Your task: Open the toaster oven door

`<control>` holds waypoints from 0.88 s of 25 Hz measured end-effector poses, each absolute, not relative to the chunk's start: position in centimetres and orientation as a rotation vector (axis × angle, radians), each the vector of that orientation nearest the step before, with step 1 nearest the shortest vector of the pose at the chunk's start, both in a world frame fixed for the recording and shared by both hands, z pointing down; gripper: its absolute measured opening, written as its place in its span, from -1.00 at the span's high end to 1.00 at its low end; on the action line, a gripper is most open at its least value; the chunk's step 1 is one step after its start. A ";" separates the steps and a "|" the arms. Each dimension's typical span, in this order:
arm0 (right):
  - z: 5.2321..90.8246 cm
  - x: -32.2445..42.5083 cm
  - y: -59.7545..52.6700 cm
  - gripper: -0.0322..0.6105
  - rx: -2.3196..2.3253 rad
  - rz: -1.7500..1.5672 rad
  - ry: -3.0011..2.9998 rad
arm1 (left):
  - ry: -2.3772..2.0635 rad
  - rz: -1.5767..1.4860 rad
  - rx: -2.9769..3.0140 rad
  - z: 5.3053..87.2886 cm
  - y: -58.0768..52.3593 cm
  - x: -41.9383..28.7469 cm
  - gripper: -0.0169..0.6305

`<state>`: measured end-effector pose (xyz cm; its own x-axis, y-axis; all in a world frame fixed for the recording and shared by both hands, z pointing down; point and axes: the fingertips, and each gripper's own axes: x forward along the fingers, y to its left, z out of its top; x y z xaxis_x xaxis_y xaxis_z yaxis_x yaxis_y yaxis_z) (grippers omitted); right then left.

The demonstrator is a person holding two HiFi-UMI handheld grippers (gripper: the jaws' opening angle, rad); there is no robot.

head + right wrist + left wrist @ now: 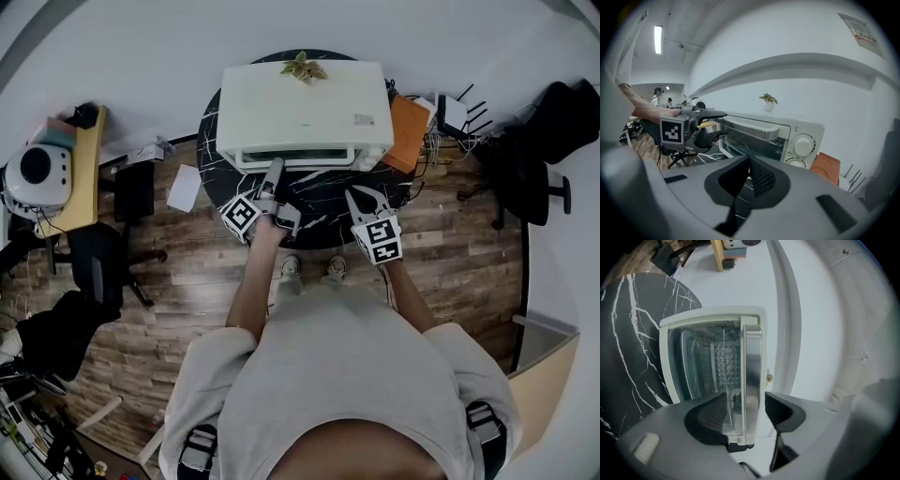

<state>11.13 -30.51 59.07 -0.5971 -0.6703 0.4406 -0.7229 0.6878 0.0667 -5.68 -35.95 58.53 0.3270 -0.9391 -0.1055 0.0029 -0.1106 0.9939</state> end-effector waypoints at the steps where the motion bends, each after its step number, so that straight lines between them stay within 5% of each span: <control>1: 59.1 11.2 -30.5 0.86 1.082 0.165 -2.463 | -0.918 -1.022 1.439 58.6 -36.1 -5.6 0.21; 22: 59.1 11.8 -29.9 0.86 1.102 0.177 -2.462 | -0.903 -1.042 1.473 57.5 -36.6 -5.3 0.60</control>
<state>11.78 -29.89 59.10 -0.5890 -0.6795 0.4374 -0.7351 0.6753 0.0591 -5.27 -36.60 57.47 0.3316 -0.9335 -0.1364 -0.0022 -0.1453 0.9894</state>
